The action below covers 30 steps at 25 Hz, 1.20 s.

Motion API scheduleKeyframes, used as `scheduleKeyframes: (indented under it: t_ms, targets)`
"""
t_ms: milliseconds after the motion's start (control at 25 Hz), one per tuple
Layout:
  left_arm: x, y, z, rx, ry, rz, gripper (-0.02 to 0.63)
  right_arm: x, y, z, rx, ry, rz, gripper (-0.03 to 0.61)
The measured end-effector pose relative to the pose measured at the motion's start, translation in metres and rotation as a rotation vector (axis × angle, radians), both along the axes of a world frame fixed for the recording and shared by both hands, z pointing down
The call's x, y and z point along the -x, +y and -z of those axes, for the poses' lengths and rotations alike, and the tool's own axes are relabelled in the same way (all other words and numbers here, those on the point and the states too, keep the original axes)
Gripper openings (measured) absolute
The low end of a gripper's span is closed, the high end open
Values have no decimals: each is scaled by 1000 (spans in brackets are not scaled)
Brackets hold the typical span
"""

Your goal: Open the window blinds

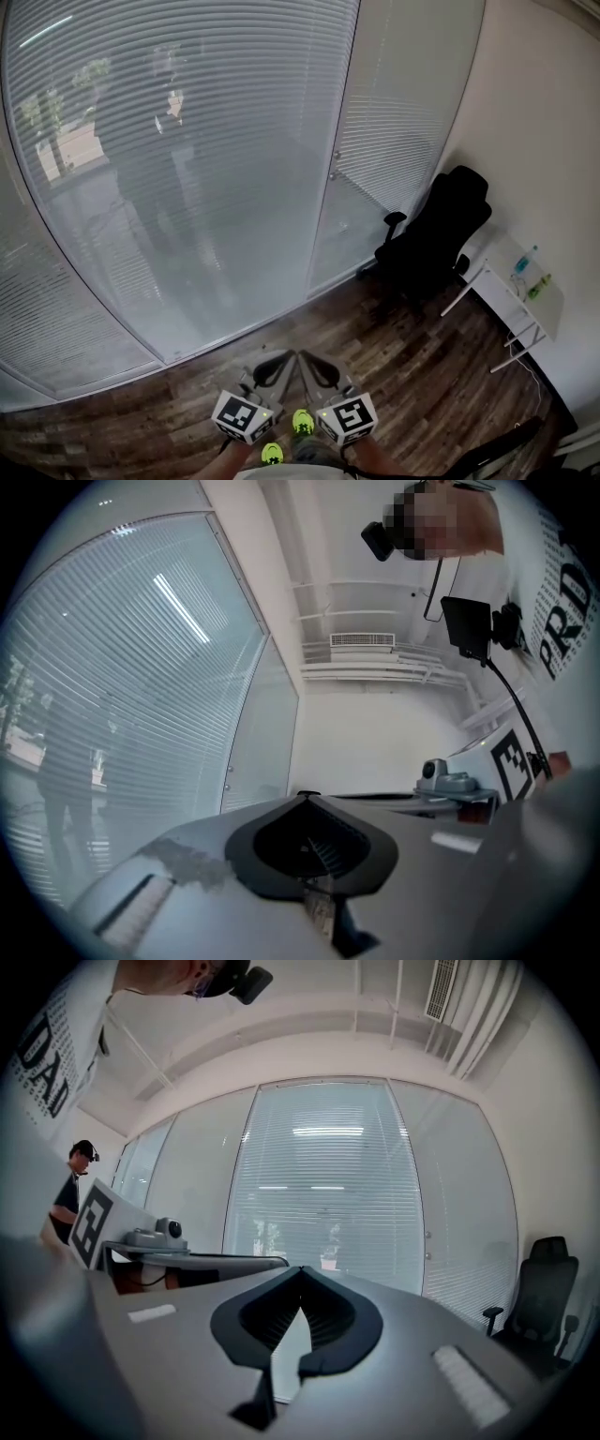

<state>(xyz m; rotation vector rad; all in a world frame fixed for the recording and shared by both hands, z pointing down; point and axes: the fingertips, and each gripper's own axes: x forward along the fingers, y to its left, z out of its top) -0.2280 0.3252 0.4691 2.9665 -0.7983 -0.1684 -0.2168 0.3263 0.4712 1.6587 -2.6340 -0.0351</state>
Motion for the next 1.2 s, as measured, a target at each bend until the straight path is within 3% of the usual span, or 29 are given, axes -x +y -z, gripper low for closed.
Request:
scheduleKeyframes:
  t_ms: [720, 1200]
  targets:
    - [-111, -141, 9, -34, -1, 77, -8, -109, -139, 10, -27, 18, 82, 8]
    - [-144, -197, 4, -31, -32, 100, -8, -143, -195, 3, -25, 0, 85, 8]
